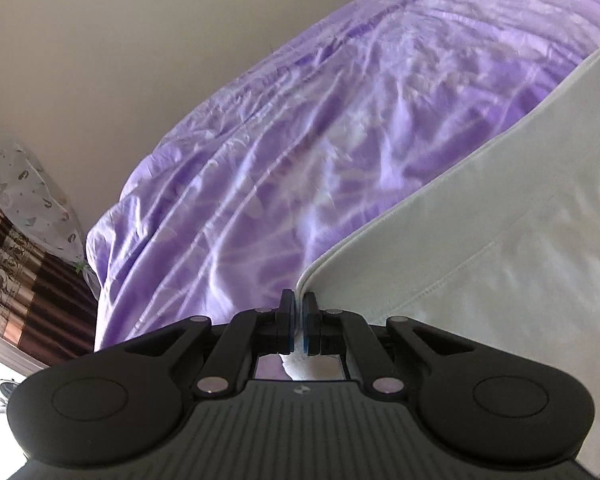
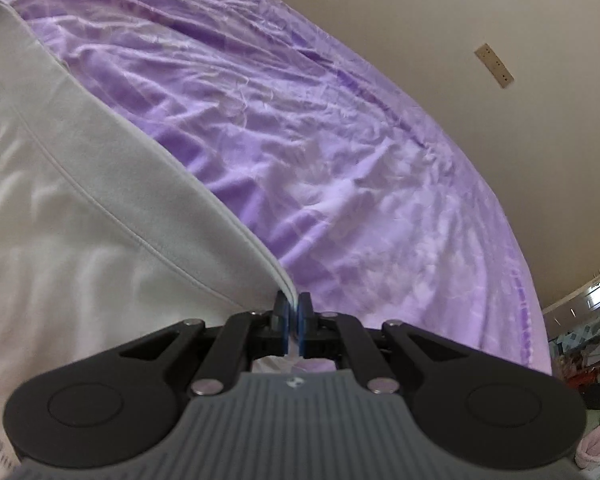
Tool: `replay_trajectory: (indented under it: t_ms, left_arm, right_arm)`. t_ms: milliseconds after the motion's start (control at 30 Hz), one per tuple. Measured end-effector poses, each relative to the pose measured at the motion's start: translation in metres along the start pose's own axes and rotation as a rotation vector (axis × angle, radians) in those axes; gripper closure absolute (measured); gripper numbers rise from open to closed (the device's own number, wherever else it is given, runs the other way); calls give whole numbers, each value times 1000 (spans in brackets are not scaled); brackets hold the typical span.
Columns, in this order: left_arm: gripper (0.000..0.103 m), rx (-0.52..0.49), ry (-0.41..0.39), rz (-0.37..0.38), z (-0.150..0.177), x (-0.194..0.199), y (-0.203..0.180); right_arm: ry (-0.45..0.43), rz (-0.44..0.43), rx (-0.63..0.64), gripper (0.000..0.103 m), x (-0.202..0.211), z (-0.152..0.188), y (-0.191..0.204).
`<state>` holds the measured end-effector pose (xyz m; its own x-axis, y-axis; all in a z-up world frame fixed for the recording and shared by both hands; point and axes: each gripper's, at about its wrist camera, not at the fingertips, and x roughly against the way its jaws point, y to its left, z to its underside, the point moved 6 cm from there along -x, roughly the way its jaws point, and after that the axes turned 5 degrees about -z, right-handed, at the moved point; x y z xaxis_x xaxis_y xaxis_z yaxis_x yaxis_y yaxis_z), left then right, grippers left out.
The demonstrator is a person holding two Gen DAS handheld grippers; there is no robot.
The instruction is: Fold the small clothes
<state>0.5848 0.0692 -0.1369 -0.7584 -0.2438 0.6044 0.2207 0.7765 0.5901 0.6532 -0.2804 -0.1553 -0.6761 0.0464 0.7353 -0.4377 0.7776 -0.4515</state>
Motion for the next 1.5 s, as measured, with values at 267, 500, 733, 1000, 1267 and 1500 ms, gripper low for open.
replay_trajectory:
  t_ms: [267,500,733,1000,1267,1500]
  left_arm:
    - [93,19,92,-13,5,-39,-23]
    - [37,115,51,46,18,-11,1]
    - [37,364,116,222,66,53,35]
    - [31,755,175,418,151,108,56]
    - [25,1222,229,511,226,113,49]
    - [25,1469,254,554,260,88,20]
  right_arm:
    - [38,-8,-78,103,-17,-8,-11]
    - [13,5,-168,57,-23,0,-18]
    - [0,-132,-435,58,35,40,-43]
    - [33,-304,-785,65,101,148,-23]
    - [-13,-398,-1186,53,133,247,7]
    - [-91,-568,-1509,57,112,276,28]
